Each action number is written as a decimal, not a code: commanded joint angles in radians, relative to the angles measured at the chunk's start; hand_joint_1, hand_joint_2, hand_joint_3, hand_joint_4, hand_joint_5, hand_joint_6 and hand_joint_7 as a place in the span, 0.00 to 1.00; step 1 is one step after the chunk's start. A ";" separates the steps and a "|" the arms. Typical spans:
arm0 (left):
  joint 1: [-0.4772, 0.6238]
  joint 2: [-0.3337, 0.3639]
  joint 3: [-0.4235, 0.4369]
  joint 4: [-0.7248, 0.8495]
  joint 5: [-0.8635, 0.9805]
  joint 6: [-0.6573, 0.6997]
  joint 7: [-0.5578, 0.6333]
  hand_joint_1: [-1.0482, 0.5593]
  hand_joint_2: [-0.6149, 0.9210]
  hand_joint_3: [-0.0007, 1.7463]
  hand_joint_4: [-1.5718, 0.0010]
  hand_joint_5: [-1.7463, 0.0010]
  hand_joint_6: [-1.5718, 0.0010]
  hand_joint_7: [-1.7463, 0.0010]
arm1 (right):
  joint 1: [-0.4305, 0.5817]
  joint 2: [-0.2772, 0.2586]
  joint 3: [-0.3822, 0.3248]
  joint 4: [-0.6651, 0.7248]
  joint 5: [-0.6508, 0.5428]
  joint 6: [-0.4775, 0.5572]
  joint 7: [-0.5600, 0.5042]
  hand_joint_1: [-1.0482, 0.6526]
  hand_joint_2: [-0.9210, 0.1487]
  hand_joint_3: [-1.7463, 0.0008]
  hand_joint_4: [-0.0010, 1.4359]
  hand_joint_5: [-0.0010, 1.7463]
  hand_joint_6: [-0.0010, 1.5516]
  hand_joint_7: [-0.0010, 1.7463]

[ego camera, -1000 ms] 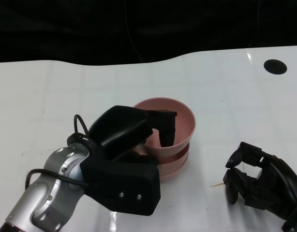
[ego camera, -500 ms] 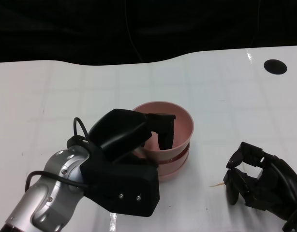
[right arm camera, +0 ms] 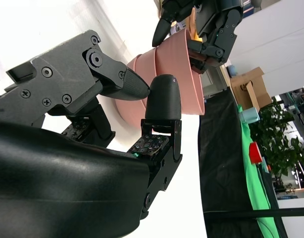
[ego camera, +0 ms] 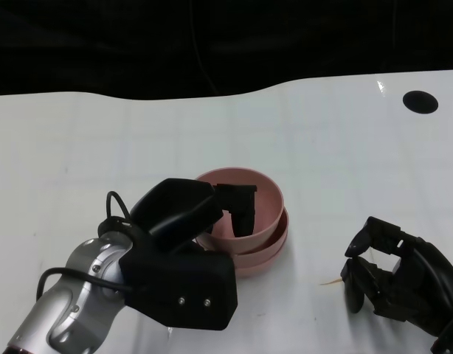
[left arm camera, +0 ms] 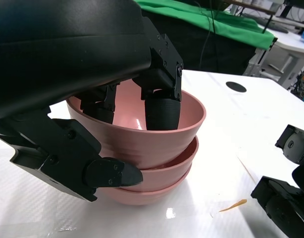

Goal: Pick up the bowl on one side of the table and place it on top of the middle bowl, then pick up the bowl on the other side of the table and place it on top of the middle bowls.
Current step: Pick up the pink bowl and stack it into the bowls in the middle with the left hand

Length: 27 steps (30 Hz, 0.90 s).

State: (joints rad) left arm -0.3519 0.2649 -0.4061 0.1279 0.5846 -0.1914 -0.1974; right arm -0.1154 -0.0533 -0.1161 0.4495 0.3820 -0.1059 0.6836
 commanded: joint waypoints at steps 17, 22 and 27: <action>-0.017 -0.009 0.000 0.069 0.013 -0.045 0.043 0.64 0.87 0.37 0.56 0.00 0.65 0.00 | 0.005 -0.016 -0.012 -0.005 0.002 0.001 0.004 0.51 0.31 0.44 0.63 1.00 0.54 0.82; -0.029 -0.010 -0.004 0.074 0.021 -0.041 0.038 0.63 0.87 0.36 0.56 0.00 0.66 0.00 | -0.003 -0.014 -0.016 0.011 0.008 -0.010 0.015 0.52 0.33 0.42 0.64 0.99 0.55 0.82; -0.046 -0.014 -0.009 0.093 0.021 -0.050 0.045 0.63 0.87 0.35 0.57 0.00 0.66 0.00 | 0.001 -0.014 -0.013 0.006 0.001 -0.017 0.011 0.51 0.34 0.41 0.64 0.99 0.55 0.82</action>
State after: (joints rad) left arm -0.3861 0.2431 -0.4145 0.2150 0.5955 -0.2299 -0.1672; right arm -0.1155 -0.0534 -0.1165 0.4556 0.3804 -0.1094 0.6928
